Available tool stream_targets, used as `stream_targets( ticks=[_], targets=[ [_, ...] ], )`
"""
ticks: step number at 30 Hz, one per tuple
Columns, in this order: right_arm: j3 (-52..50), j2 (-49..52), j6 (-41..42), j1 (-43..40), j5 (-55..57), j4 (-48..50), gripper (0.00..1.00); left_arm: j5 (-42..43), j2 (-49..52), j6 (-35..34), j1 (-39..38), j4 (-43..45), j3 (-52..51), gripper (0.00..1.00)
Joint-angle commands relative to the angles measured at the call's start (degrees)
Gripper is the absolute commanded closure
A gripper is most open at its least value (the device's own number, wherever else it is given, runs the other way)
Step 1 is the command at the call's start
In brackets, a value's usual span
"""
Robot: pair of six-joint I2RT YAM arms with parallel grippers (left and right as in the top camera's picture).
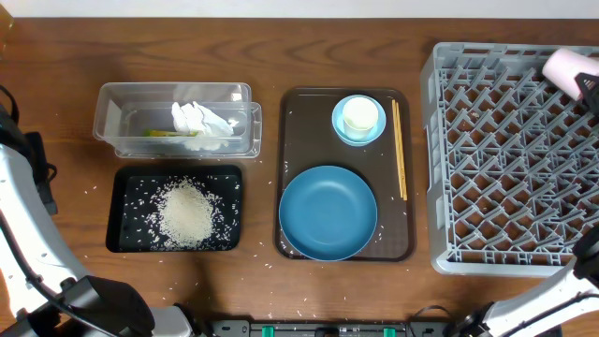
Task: Sort waste into correct bins and load items into the dishwasher rack
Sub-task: 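Carry the pink cup to the dish rack and place it upside down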
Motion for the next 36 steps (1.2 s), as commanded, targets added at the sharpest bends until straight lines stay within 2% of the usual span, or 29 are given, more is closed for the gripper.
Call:
stream_targets(
  ticks=[1, 18, 23, 32, 34, 36],
  targets=[
    [-0.37, 3.43, 8.9, 0.94, -0.37, 1.6, 0.98, -0.33, 0.11, 0.57, 0.11, -0.37, -0.17, 0.11],
    [-0.39, 7.1, 9.14, 0.17, 0.76, 1.49, 0.96, -0.33, 0.11, 0.57, 0.11, -0.37, -0.17, 0.11],
    [-0.39, 7.1, 9.27, -0.37, 3.21, 1.49, 0.9, -0.33, 0.11, 0.57, 0.11, -0.35, -0.17, 0.11],
    [-0.37, 7.1, 9.49, -3.1, 2.89, 0.87, 0.9, -0.33, 0.11, 0.57, 0.11, -0.37, -0.17, 0.11],
    [-0.37, 7.02, 9.73, -3.65, 2.58, 0.87, 0.88, -0.33, 0.11, 0.57, 0.11, -0.37, -0.17, 0.11],
    [-0.37, 6.86, 9.94, -4.17, 2.25, 0.85, 0.8, -0.33, 0.11, 0.57, 0.11, -0.37, -0.17, 0.11]
  ],
)
